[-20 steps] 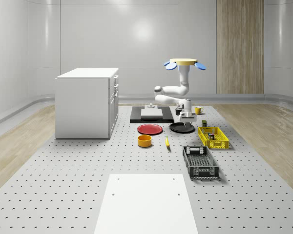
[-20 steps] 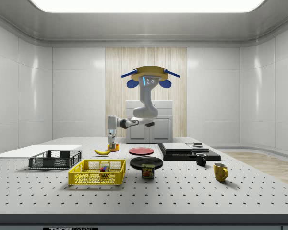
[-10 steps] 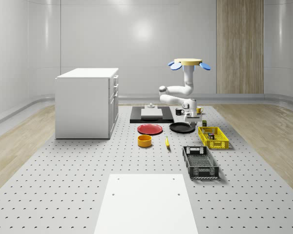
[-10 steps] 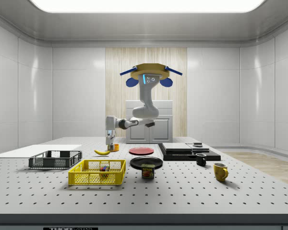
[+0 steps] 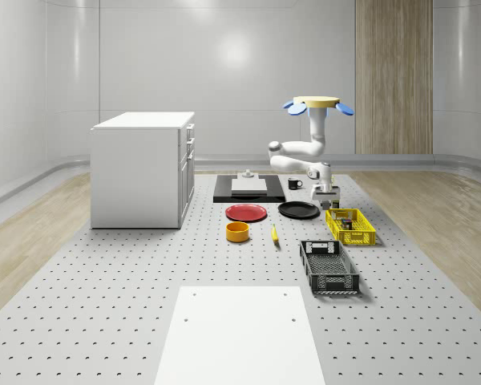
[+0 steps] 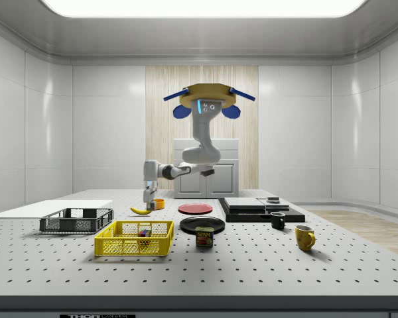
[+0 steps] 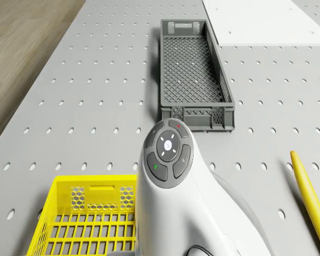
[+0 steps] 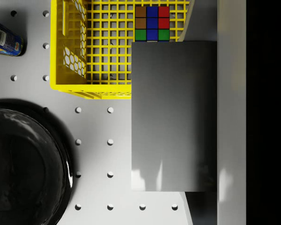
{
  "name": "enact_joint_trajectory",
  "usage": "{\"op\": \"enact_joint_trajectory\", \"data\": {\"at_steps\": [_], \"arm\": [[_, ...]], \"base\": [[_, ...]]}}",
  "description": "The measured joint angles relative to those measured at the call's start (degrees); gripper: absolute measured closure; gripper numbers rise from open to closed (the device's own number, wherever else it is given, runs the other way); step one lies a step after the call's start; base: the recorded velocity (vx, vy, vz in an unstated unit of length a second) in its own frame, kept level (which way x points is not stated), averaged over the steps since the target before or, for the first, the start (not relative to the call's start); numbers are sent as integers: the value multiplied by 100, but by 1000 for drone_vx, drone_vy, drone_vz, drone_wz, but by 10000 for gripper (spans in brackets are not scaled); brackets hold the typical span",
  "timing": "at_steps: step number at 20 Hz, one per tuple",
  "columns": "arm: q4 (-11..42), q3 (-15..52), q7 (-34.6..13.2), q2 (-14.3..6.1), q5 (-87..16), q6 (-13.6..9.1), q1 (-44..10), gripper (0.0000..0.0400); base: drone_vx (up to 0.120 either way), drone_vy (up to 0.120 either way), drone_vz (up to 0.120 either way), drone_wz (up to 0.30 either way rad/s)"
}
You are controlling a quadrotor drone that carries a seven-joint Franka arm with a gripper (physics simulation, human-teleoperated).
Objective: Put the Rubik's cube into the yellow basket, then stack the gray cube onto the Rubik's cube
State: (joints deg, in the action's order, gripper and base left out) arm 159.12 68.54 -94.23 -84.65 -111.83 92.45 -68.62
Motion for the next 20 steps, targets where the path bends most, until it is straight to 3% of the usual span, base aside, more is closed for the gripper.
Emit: {"op": "enact_joint_trajectory", "data": {"at_steps": [3,10,13,17,20], "arm": [[0,1,-2,-7,3,6,-3,150],[-2,3,-7,-22,10,20,-9,150],[-2,3,-9,-28,12,26,-11,150],[-3,4,-11,-35,16,33,-15,150],[-3,5,-13,-41,18,38,-17,150]], "base": [[0,120,0,0],[0,120,-80,0],[0,120,0,0],[0,120,-110,0],[0,120,0,0]]}}
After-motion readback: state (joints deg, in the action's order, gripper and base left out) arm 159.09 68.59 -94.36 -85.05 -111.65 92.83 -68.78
